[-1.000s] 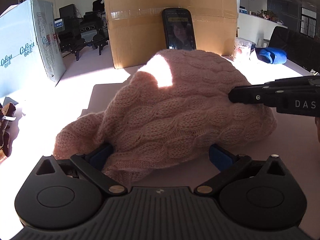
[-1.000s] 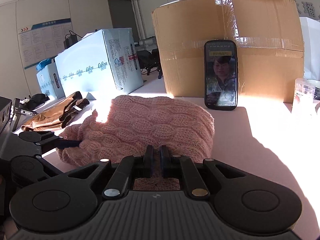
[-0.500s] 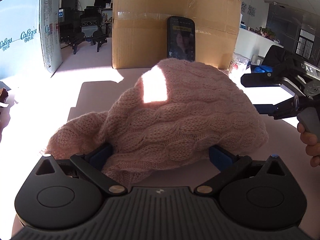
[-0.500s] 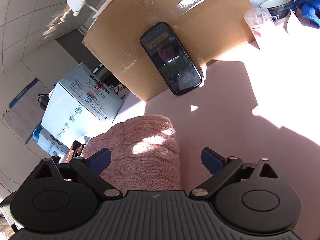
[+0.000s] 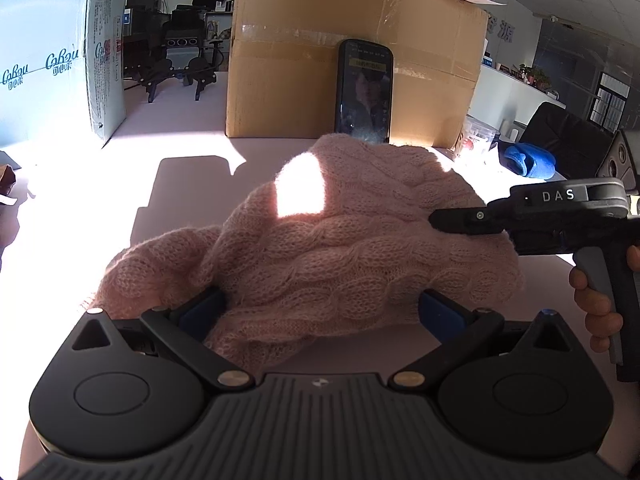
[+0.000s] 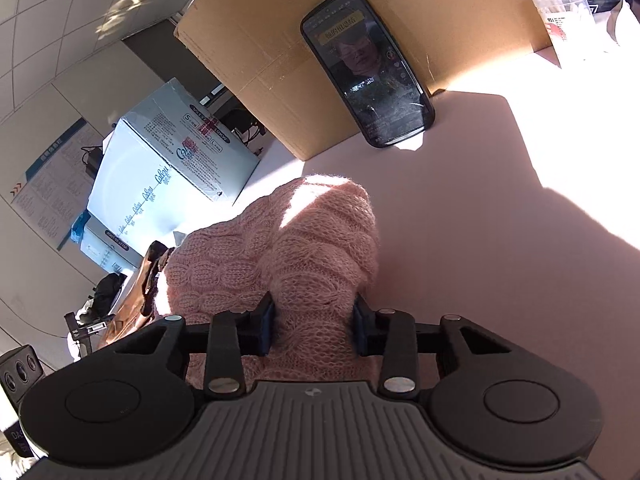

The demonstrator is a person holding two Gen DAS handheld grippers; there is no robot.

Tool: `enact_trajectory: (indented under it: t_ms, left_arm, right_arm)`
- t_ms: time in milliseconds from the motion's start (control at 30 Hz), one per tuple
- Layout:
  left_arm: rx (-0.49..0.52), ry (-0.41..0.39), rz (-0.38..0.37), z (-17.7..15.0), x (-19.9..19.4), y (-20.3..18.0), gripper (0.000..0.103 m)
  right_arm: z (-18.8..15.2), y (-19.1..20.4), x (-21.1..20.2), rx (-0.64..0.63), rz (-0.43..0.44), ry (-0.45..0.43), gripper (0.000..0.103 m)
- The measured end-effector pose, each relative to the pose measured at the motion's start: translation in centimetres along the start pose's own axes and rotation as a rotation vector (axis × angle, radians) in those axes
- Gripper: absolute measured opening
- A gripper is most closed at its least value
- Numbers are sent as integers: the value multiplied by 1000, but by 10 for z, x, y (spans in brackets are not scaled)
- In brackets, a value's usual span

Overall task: Fold clothes
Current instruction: 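Grasp the folded pink bundle with the right gripper and lift it, then carry the bundle beside the blue cloth and open the right gripper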

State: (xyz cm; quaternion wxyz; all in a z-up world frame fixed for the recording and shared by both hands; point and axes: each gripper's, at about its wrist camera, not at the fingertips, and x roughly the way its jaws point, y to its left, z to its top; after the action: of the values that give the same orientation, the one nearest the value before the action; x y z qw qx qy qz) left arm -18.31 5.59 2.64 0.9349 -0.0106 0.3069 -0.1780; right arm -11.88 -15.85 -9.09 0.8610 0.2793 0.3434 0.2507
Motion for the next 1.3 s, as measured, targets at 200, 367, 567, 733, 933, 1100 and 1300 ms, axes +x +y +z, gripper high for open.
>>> enact_trajectory:
  t_ms: [200,367,567,733,933,1100,1300]
  left_arm:
    - [-17,6,-2,2,-3,-2,103]
    - [-4,12,-32,5,-4,-11,103]
    - [32,9,-38,12,-1,-33,103]
    - [16,7,-20,21,6,-45,103]
    - [-9,31,-5,25,21,-51,103]
    - [11,44,-7,26,31,-58,103]
    - [33,53,5,25,37,-63,103]
  right_arm:
    - [1,-3,-8,7,13,-14,22]
    - [4,-13,-25,37,5,-42,22]
    - [6,-41,-64,68,-59,-100,22]
    - [12,-74,-115,86,-153,-194,22]
    - [13,-124,-189,146,-308,-310,22]
    - [0,-160,-247,206,-429,-383,22]
    - [-17,-179,-286,241,-546,-440,23]
